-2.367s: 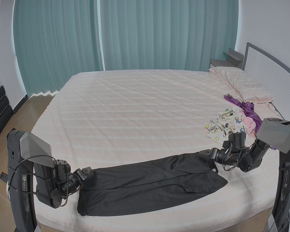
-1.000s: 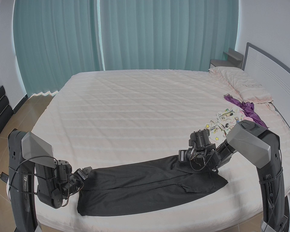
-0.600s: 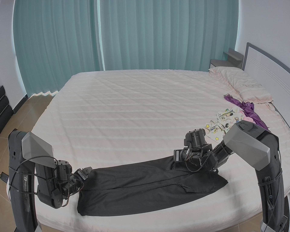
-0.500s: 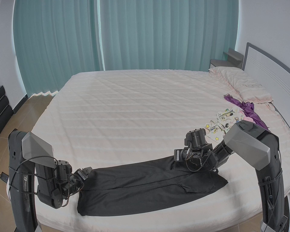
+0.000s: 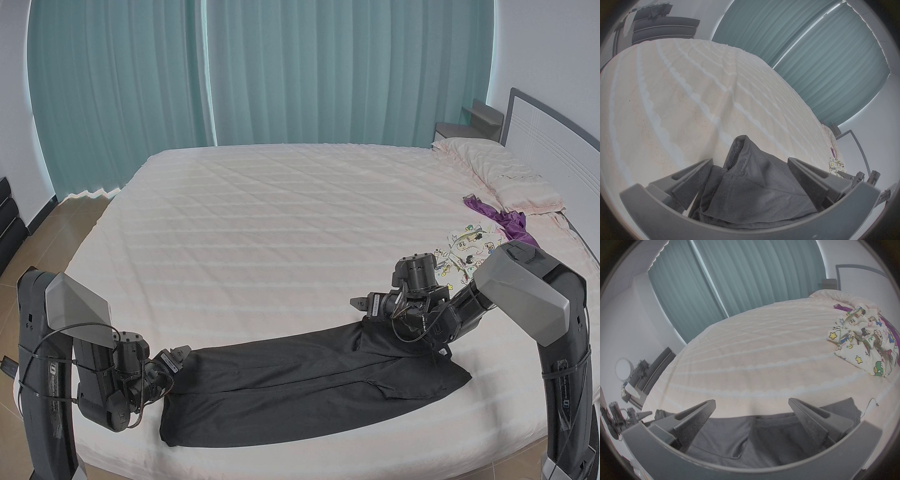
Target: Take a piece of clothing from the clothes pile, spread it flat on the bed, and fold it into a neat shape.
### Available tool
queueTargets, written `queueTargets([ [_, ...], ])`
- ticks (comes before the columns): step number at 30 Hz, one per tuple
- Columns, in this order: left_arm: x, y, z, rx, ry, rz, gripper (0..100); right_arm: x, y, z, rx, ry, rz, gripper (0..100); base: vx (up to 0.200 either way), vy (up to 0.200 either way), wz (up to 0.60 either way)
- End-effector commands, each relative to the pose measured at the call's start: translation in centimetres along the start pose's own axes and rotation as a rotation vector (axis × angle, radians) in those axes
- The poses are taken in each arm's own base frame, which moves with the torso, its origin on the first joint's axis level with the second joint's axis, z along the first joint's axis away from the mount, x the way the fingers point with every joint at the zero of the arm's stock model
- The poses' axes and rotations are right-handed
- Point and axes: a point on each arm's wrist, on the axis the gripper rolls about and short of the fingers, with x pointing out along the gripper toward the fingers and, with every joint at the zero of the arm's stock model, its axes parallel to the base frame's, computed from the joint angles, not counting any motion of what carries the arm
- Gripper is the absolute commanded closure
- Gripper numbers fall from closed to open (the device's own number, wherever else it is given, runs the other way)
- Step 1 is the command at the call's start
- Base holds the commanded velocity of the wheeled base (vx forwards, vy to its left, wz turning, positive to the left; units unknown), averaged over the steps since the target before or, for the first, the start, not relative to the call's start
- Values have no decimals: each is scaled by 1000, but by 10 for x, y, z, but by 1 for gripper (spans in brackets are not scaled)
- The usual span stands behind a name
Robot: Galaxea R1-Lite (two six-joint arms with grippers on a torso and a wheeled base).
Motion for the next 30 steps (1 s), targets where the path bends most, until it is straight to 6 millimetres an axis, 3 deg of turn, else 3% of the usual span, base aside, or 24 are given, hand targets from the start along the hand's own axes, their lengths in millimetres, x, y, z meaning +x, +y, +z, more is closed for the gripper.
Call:
queueTargets([
  [1,0,0,-1,1,1,1,0,-7,-24,14,67,-24,-39,0,0,0,0],
  [11,0,0,-1,2,1,1,0,-2,-70,6,276,33,-104,0,0,0,0],
  [23,1,1,-1,2,2,3,0,8,-78,-8,365,90,-94,0,0,0,0],
  [30,1,1,-2,4,3,4,0,7,-84,-4,397,76,-104,0,0,0,0],
])
